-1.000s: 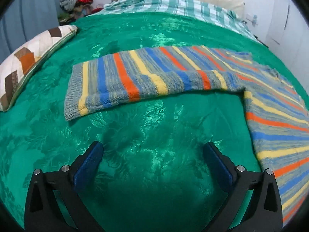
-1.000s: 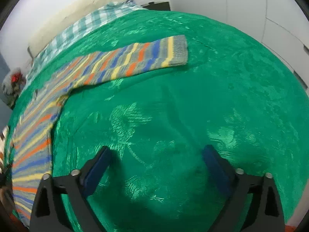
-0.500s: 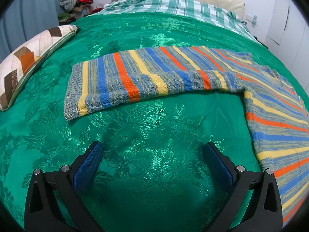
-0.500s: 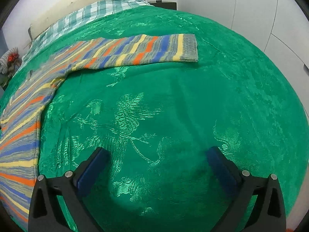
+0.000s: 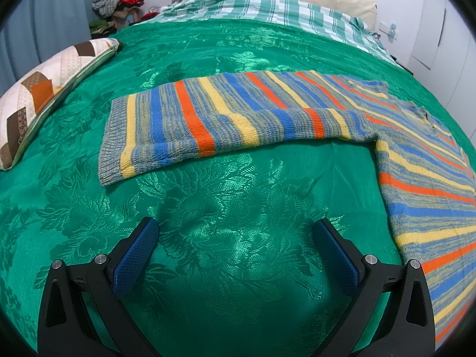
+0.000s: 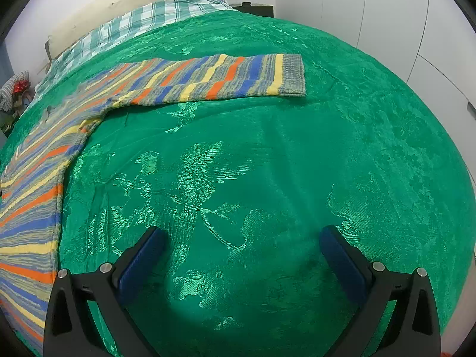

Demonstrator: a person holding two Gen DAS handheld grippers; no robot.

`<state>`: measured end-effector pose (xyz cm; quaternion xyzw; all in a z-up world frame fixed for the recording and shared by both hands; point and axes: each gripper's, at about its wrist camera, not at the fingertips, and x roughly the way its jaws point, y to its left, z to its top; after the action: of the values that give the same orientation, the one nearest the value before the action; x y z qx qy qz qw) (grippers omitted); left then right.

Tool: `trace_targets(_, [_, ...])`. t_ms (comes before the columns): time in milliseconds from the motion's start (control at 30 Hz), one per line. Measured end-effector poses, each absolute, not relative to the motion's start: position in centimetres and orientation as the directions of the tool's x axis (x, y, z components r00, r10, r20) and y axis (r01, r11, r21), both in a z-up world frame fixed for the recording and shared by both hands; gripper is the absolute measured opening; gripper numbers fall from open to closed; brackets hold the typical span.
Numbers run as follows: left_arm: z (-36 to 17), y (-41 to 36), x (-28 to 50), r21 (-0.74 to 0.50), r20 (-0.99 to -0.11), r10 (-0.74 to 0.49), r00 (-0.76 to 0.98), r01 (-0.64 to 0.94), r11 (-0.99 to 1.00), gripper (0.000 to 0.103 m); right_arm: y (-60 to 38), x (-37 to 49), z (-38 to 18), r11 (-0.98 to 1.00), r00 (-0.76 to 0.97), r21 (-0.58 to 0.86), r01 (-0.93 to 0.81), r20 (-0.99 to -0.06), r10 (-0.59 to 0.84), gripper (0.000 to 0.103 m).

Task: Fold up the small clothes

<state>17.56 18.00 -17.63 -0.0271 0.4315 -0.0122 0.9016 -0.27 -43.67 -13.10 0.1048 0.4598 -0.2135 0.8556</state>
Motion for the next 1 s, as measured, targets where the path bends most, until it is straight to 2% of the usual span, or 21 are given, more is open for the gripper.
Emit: trace_targets(1000, [-17.65,18.10,17.50,-0.060,-0.777,-0.045,0.628,-0.002,0.998,0.103,-43.53,-0.28,-12.99,0.889,0.485,-0.024,0.458,-0.831,-0.272,0.103])
